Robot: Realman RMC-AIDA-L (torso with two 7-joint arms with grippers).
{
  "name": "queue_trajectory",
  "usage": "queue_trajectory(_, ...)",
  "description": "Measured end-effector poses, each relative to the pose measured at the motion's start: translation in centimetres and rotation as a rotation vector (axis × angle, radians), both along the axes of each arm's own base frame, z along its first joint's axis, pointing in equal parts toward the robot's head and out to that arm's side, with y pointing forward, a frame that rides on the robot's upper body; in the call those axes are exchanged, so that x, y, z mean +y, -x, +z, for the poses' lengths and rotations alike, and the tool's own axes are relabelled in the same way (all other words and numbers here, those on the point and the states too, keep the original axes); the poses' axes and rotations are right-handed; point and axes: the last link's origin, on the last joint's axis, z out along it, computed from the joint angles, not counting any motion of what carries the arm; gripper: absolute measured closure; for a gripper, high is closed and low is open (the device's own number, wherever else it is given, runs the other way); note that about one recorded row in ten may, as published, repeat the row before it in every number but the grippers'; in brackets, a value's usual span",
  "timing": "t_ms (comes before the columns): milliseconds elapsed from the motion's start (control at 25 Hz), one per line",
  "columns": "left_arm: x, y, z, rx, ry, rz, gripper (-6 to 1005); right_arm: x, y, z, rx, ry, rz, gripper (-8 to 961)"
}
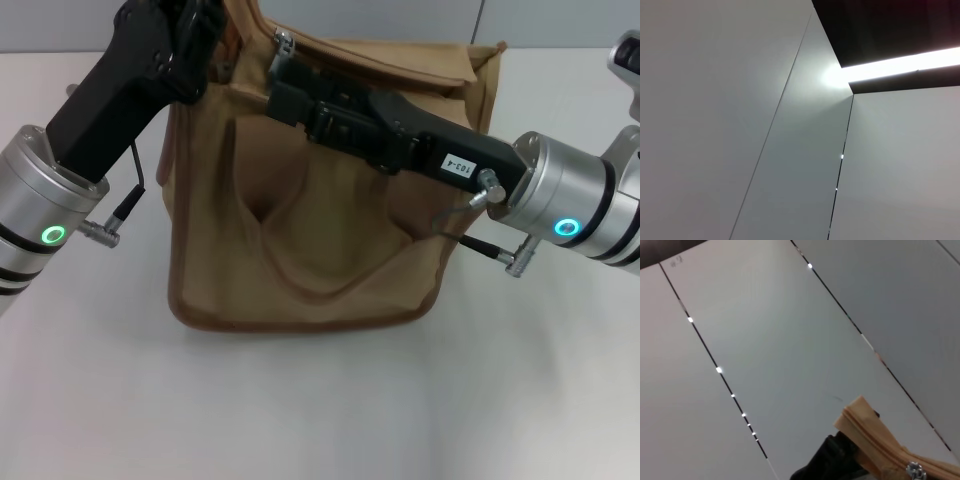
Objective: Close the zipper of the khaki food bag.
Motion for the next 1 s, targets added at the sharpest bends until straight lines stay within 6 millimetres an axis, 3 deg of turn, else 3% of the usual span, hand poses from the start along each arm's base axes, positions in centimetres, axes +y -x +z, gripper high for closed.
queue_trajectory(1000,-0.06,-0.34,-0.22,-0.003,-0.001,-0.012,980,0.4,0.6,-0.29,-0.004,0.0,-0.001,140)
